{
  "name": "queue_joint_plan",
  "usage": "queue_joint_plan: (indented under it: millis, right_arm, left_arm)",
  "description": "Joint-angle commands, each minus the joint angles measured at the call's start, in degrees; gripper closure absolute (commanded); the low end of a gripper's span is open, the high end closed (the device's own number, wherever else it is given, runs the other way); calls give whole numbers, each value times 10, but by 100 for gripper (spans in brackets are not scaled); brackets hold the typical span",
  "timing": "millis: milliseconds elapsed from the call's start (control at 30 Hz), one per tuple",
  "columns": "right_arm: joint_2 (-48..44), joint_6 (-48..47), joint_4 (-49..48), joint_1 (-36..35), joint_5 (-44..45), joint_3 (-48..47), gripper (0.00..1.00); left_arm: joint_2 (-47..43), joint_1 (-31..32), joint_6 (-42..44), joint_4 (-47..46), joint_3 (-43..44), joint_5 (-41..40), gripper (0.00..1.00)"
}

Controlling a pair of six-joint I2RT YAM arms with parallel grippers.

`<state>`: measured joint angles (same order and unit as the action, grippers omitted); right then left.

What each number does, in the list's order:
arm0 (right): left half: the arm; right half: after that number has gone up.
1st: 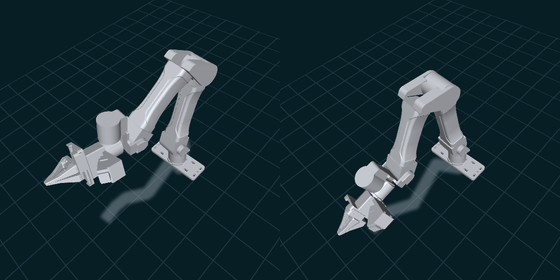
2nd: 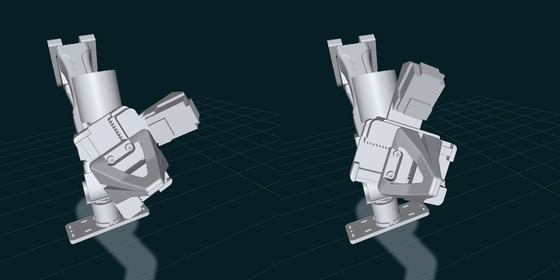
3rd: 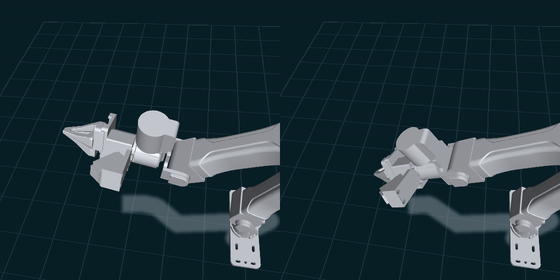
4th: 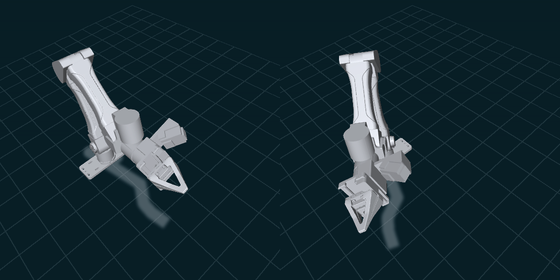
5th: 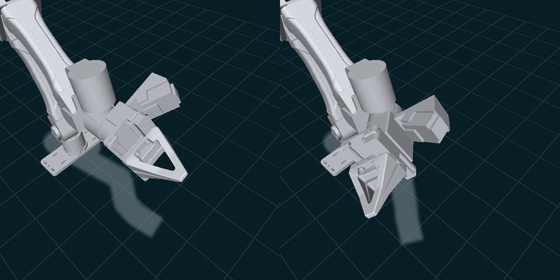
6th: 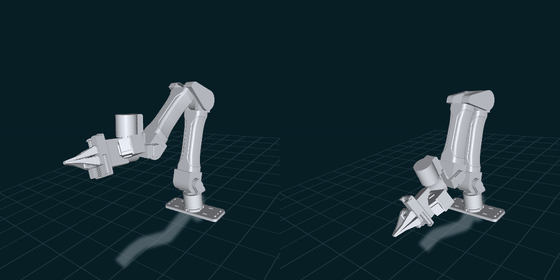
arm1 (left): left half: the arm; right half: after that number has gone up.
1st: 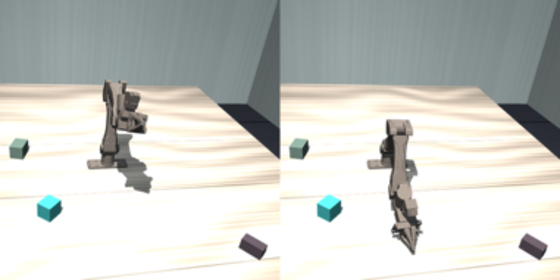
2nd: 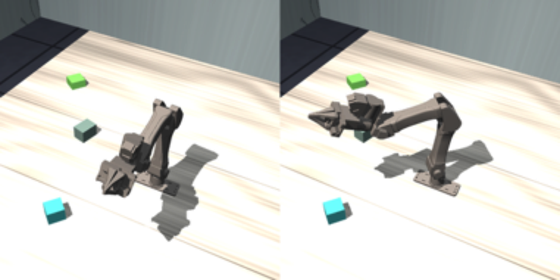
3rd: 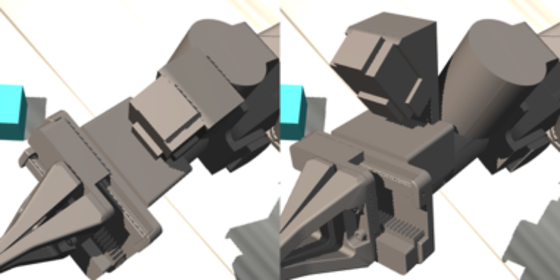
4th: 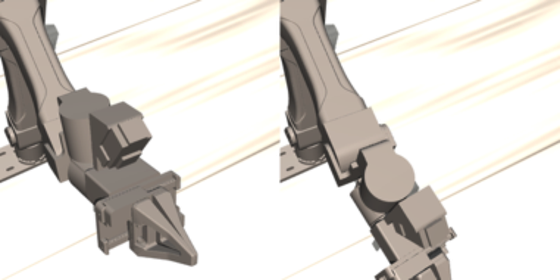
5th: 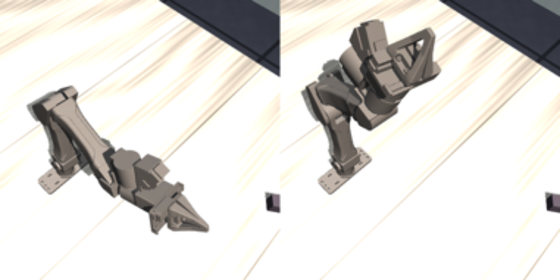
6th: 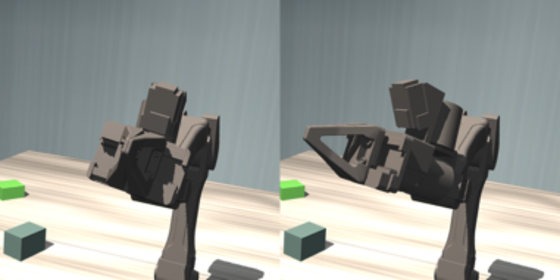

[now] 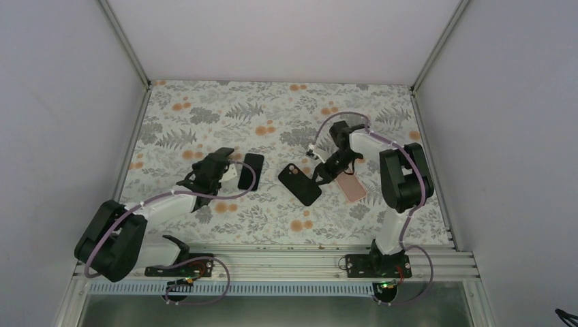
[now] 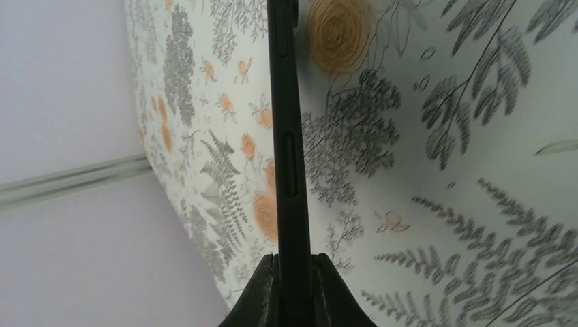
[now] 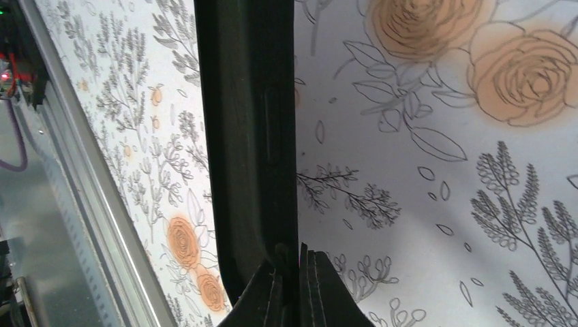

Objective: Take the phone out of the phone case

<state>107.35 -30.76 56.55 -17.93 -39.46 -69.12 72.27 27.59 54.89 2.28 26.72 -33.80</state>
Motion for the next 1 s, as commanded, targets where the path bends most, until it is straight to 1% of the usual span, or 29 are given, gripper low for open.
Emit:
queue_joint_plan:
  millis: [0,33,67,100,133,167,233,267,300,333,367,400,500,567,633,667,767,833,967]
  right_arm:
    - [6,20,-24,-4,24,15,96]
    - [5,21,-26,-4,32,18,93]
    - [2,22,-28,-4,40,21,88]
    - [-1,23,-30,-4,52,24,85]
    - [-5,24,-33,-4,60,28,76]
    - [-10,26,-37,-4,70,32,64]
    - [-26,27,-44,-4,94,38,45]
    - [-36,24,-44,-5,102,39,33]
    - [-48,22,-44,-4,110,41,24]
    - [-61,17,-42,-5,117,41,17]
    - [-76,6,-38,-5,119,40,2]
    - [-94,0,-35,-5,120,37,0]
    - [-162,7,-46,-5,138,25,0]
    - [-202,26,-66,-5,158,13,0]
    - [-238,42,-95,-4,160,6,0]
    - [-255,54,-116,-4,156,6,0]
    - [-311,86,-186,-4,146,17,0]
    - [-333,95,-207,-4,155,22,0]
    - [-345,85,-228,3,183,43,0]
  left_arm:
    - [48,21,-48,122,1,79,96]
    - [53,29,-57,144,6,98,85]
    - [56,34,-67,174,13,126,69]
    - [57,41,-77,198,20,153,58]
    - [54,47,-81,225,27,184,49]
    - [50,54,-83,250,32,213,37]
    - [40,67,-79,299,39,260,14]
    - [36,71,-78,322,45,279,9]
    - [32,73,-77,349,54,298,6]
    - [27,72,-77,376,69,320,1]
    - [21,72,-78,406,86,338,0]
    - [13,72,-81,434,108,356,0]
    - [-18,66,-86,499,199,390,0]
    - [-37,43,-84,505,268,415,0]
    - [-45,9,-85,483,327,441,0]
    - [-49,-6,-98,450,349,438,0]
    - [-59,-42,-131,360,379,449,0]
    - [-58,-58,-155,315,387,461,0]
    - [-36,-81,-171,304,405,489,0]
